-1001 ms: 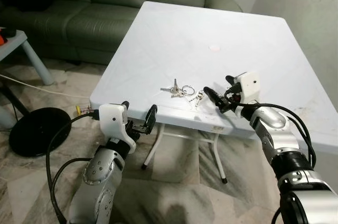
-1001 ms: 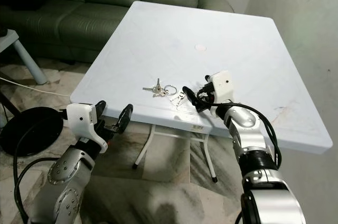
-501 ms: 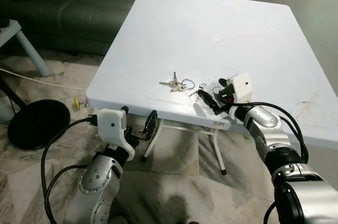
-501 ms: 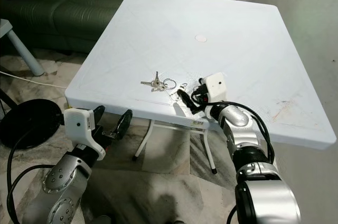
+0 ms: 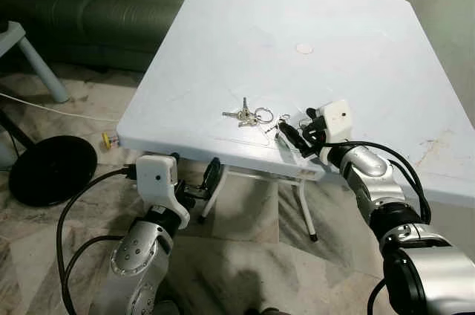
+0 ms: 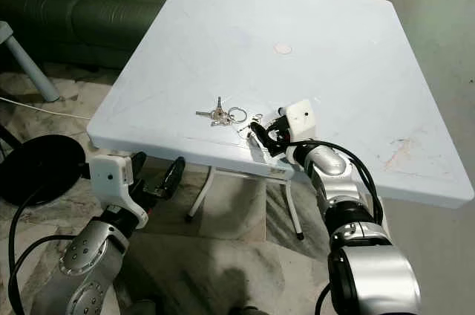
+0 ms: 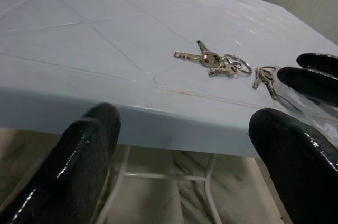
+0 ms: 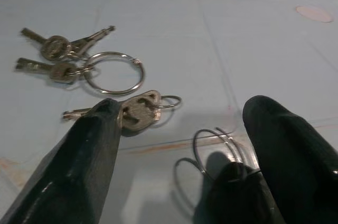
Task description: Hang keys on a hook
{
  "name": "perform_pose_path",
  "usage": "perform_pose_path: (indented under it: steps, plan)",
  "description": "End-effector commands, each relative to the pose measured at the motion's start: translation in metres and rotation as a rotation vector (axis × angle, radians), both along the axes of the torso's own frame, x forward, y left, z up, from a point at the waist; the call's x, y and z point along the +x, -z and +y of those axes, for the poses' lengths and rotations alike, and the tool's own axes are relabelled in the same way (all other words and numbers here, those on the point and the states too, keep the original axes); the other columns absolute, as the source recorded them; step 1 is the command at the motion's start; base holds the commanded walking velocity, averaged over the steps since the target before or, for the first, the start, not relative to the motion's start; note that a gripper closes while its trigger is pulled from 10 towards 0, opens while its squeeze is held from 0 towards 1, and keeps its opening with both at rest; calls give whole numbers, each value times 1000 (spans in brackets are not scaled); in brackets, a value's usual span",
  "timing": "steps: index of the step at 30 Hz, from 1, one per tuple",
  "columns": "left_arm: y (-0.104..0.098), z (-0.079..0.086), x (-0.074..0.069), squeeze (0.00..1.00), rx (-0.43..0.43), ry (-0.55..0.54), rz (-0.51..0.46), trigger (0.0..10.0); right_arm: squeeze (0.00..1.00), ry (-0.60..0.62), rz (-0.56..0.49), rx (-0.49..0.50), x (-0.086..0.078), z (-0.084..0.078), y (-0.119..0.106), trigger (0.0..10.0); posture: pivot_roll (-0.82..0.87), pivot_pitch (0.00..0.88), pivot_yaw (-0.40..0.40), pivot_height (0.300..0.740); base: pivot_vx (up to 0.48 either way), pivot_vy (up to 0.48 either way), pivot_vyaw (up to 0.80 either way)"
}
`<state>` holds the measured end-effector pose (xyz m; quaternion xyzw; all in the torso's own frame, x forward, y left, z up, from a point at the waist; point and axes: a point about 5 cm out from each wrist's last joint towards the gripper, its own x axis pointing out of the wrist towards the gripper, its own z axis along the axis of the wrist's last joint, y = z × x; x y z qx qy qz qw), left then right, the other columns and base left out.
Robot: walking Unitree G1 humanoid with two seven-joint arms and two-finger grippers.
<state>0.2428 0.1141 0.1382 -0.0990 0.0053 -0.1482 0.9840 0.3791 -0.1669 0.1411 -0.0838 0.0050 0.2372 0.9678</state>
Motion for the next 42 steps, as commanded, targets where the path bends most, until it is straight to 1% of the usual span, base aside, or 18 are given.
perform_pose_path:
  steps: [1, 3, 5, 7, 9, 10, 11, 12, 15, 18, 19, 21, 26, 30, 32, 33, 36, 42]
  plan:
    - [-3, -3, -3, 0, 6, 8, -5, 10000, 0, 25, -13, -13, 2, -7, -4, 10000, 137, 179, -78, 740, 0, 0, 0]
    - [-3, -3, -2, 0, 4, 8, -7, 10000, 0, 29, -19, -27, 2, -9, -4, 9922, 139, 175, -80, 740, 0, 0, 0]
    - [-3, -3, -2, 0, 5, 9, -8, 10000, 0, 17, -13, -24, 1, -11, -4, 7686, 139, 170, -81, 740, 0, 0, 0]
    - [-3, -4, -2, 0, 6, 10, -8, 10000, 0, 9, -24, -50, 0, -13, -5, 7451, 139, 169, -81, 740, 0, 0, 0]
    - [-3, -4, -2, 0, 6, 10, -9, 10000, 0, -8, -27, -58, -1, -17, -5, 2863, 138, 167, -81, 740, 0, 0, 0]
    - [-3, -4, -2, 0, 8, 9, -9, 10000, 0, -7, -25, -61, -1, -18, -5, 3333, 138, 167, -80, 740, 0, 0, 0]
    - [-3, -4, -2, 0, 8, 9, -9, 10000, 0, -4, -27, -74, -1, -20, -5, 0, 136, 167, -80, 740, 0, 0, 0]
    - [-3, -4, -2, 0, 7, 9, -10, 10000, 0, -4, -30, -82, -1, -21, -5, 0, 136, 167, -80, 740, 0, 0, 0]
    - [-4, -5, -1, 0, 6, 13, -12, 10000, 0, 7, -31, -86, -1, -23, -5, 2000, 134, 167, -79, 740, 0, 0, 0]
    - [-4, -5, -1, 0, 6, 14, -13, 10000, 0, 13, -36, -85, -1, -24, -6, 1569, 132, 169, -76, 740, 0, 0, 0]
    - [-4, -5, -1, 0, 6, 17, -13, 10000, 0, 7, -43, -88, -2, -24, -6, 0, 131, 169, -74, 740, 0, 0, 0]
    - [-4, -6, 0, 0, 7, 19, -14, 10000, 0, 6, -44, -92, -2, -24, -6, 706, 132, 170, -75, 740, 0, 0, 0]
    - [-5, -5, 1, 0, 9, 17, -17, 10000, 0, -1, -47, -96, -2, -25, -6, 0, 132, 172, -75, 740, 0, 0, 0]
    - [-5, -4, 1, 0, 7, 14, -16, 10000, 0, -11, -47, -96, -2, -24, -6, 4588, 133, 175, -76, 740, 0, 0, 0]
    - [-5, -4, 0, 0, 5, 12, -16, 10000, 0, -25, -43, -100, -2, -22, -6, 4941, 134, 176, -77, 740, 0, 0, 0]
    - [-5, -4, 1, 0, 5, 10, -16, 10000, 0, -25, -38, -96, -2, -22, -6, 7882, 135, 176, -77, 740, 0, 0, 0]
    - [-5, -4, 1, 0, 5, 9, -15, 10000, 0, -31, -39, -97, -2, -22, -6, 7647, 136, 178, -78, 740, 0, 0, 0]
    - [-5, -4, 1, 0, 4, 4, -15, 10000, 0, -44, -28, -109, -2, -21, -5, 10000, 137, 183, -82, 740, 0, 0, 0]
